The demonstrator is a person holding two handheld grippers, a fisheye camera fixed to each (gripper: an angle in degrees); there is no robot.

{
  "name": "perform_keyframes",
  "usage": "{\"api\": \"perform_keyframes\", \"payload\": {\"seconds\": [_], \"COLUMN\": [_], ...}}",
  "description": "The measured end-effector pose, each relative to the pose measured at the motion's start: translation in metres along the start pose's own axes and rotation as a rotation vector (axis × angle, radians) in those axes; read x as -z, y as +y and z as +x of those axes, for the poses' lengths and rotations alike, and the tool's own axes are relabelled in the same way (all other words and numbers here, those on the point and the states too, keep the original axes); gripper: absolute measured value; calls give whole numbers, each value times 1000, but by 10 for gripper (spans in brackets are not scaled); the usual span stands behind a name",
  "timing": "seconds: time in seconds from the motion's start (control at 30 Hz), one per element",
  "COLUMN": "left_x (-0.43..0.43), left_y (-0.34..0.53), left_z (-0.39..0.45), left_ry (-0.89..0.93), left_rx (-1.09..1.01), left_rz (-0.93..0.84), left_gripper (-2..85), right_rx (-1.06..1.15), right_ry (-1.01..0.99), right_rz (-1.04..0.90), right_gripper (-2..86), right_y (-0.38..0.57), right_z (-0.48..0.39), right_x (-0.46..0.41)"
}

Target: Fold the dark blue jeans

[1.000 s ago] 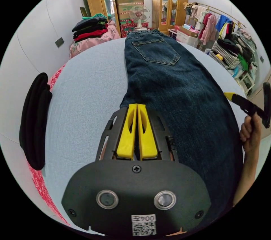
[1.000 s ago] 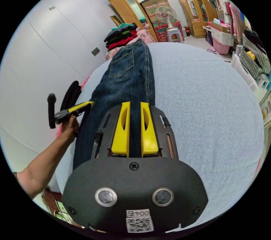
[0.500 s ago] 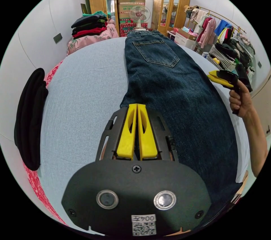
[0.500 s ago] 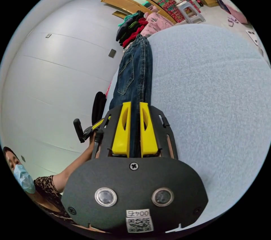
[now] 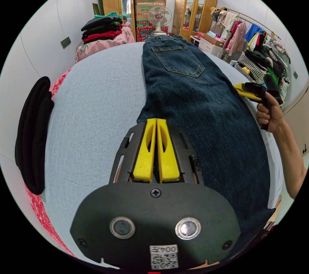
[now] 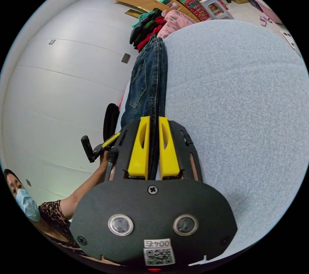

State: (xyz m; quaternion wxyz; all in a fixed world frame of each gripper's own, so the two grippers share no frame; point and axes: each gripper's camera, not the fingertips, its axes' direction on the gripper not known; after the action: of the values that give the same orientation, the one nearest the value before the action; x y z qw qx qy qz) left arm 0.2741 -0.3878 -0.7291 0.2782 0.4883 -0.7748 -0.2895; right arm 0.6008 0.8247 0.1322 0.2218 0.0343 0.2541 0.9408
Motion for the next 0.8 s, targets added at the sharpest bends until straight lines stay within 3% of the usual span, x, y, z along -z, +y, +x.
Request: {"api": "perform_keyframes", "payload": {"seconds": [0.37, 0.47, 0.6, 0.7, 0.8], "left_x": [53, 70, 91, 110, 130], "left_y": [4, 6, 8, 10, 13], "left_z": [16, 19, 20, 21, 23], "left_ry": [2, 5, 22, 34, 32], "left_rx": [2, 4, 12, 19, 18], "left_rz": [-1, -2, -2, -3, -4], "left_gripper": [1, 1, 1, 2, 2], "right_rx": [39, 42, 119, 106, 163], "right_ry": [20, 75, 299, 222, 307], "right_rz": [-60, -74, -65, -53, -71], "right_gripper": [60, 46, 17, 6, -3], "right_y": [15, 23, 36, 48, 69], "right_z": [25, 33, 37, 61, 58], "right_x": [-30, -43, -56, -65, -68]}}
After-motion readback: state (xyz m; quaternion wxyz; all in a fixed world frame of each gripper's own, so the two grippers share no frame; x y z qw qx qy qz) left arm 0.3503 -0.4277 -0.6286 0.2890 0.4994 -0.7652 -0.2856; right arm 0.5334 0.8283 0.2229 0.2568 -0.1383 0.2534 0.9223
